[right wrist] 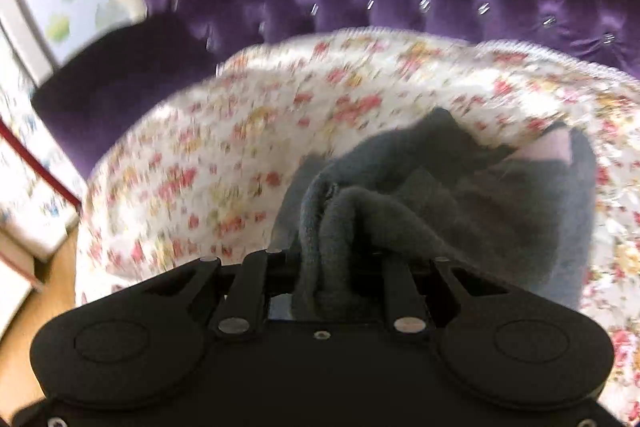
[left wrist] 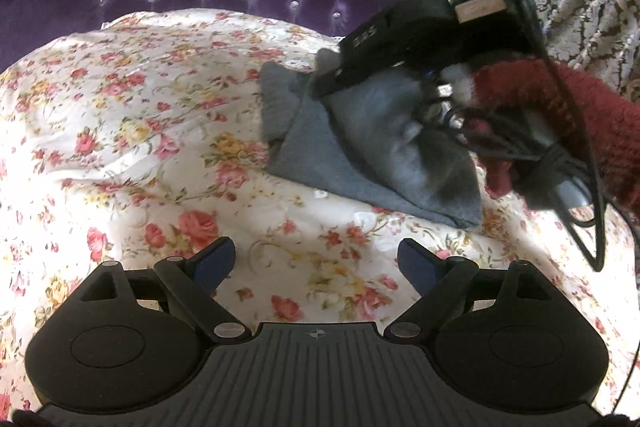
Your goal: Fold small clothes
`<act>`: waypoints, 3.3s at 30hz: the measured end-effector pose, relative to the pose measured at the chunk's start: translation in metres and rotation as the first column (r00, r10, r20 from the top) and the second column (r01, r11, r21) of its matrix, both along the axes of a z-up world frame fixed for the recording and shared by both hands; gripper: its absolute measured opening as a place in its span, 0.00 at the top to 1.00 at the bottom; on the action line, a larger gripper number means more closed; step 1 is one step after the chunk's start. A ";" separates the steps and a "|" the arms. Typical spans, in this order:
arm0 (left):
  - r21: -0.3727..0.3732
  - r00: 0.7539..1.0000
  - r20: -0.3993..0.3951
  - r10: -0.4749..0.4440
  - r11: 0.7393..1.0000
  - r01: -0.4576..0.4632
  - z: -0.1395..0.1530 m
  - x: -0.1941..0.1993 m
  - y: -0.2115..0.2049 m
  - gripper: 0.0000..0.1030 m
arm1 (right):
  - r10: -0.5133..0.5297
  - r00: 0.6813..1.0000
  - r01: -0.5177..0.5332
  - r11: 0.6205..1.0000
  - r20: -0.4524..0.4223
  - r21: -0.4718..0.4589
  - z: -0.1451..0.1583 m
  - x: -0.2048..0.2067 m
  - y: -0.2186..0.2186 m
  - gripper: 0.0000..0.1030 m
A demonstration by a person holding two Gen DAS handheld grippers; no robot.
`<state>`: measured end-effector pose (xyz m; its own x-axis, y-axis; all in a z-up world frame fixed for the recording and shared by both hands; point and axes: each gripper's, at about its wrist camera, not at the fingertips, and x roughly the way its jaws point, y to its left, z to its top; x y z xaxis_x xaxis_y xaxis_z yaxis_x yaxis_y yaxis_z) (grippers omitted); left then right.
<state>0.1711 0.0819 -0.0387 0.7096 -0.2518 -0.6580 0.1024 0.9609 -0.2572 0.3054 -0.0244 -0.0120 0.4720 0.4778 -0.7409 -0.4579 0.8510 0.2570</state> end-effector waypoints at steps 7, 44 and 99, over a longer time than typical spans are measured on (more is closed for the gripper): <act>0.010 1.000 0.010 -0.008 1.000 0.008 0.002 0.003 0.005 0.14 | 0.062 0.997 -0.070 0.964 0.036 0.255 0.013 -0.017 -0.021 0.37; 0.344 0.985 0.053 -0.164 0.929 0.136 0.022 0.176 -0.071 0.14 | -0.029 0.941 0.060 0.995 0.337 -0.082 -0.035 -0.124 -0.073 0.26; -0.132 0.976 -0.139 -0.168 0.980 0.150 -0.015 0.148 0.010 0.08 | -0.210 0.969 0.170 0.951 0.132 0.259 -0.023 -0.075 -0.145 0.18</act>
